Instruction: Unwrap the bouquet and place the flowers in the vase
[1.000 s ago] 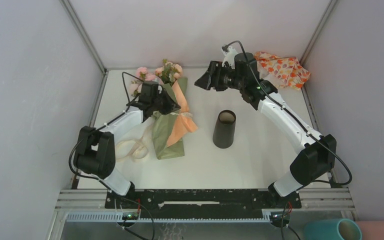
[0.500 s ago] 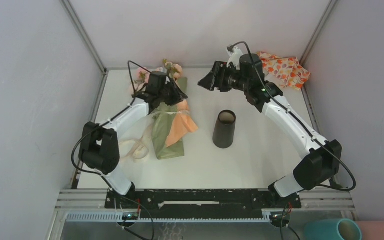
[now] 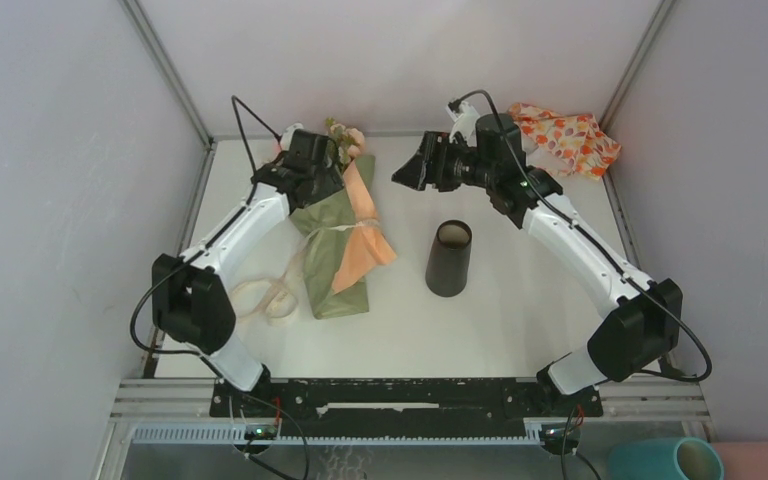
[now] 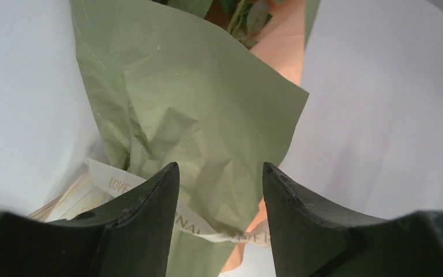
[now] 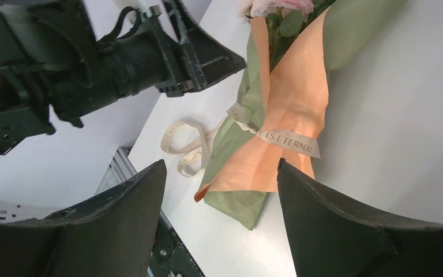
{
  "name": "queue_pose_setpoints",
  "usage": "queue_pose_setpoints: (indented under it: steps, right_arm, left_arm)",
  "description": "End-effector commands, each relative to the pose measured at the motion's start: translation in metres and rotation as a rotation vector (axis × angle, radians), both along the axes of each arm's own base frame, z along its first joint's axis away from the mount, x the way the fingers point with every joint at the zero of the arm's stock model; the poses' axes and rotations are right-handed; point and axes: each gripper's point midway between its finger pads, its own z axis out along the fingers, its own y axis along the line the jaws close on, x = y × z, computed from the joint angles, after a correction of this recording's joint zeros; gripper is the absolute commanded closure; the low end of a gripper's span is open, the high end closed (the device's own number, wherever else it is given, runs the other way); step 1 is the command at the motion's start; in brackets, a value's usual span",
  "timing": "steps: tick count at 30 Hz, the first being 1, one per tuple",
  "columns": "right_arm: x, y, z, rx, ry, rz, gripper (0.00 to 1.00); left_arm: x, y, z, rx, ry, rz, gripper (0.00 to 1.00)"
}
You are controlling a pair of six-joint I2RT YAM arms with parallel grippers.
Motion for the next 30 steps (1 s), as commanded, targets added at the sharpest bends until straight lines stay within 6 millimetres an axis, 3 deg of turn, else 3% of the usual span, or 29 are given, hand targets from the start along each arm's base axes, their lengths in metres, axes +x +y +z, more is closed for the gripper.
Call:
queue_pose_setpoints:
  steps: [1, 5, 10, 17, 23, 30]
  right_arm:
    - [-0.01, 0.004, 0.011, -0.005, -0.048, 0.031, 0.21]
    - [-0.013, 0.006, 0.008, -0.012, -0.045, 0.039, 0.21]
    - [-0.017, 0.011, 0.005, -0.018, -0.04, 0.057, 0.21]
    - [-0.018, 0.016, -0.001, -0.03, -0.039, 0.065, 0.2]
    - [-0.016, 0.019, -0.002, -0.035, -0.045, 0.07, 0.21]
    - [-0.02, 0.015, 0.0, -0.083, -0.078, 0.051, 0.21]
  left_arm:
    - [0.01, 0.007, -0.005, 0.069, 0.028, 0.017, 0.4]
    - [0.019, 0.002, -0.004, 0.064, 0.017, 0.006, 0.39]
    - [0.023, -0.006, 0.01, 0.032, -0.01, -0.02, 0.4]
    - [-0.003, -0.014, 0.033, -0.029, -0.065, -0.04, 0.4]
    - [0.001, -0.015, 0.009, 0.009, -0.007, -0.035, 0.4]
    - [0.023, -0.026, -0.014, 0.032, 0.027, -0.049, 0.41]
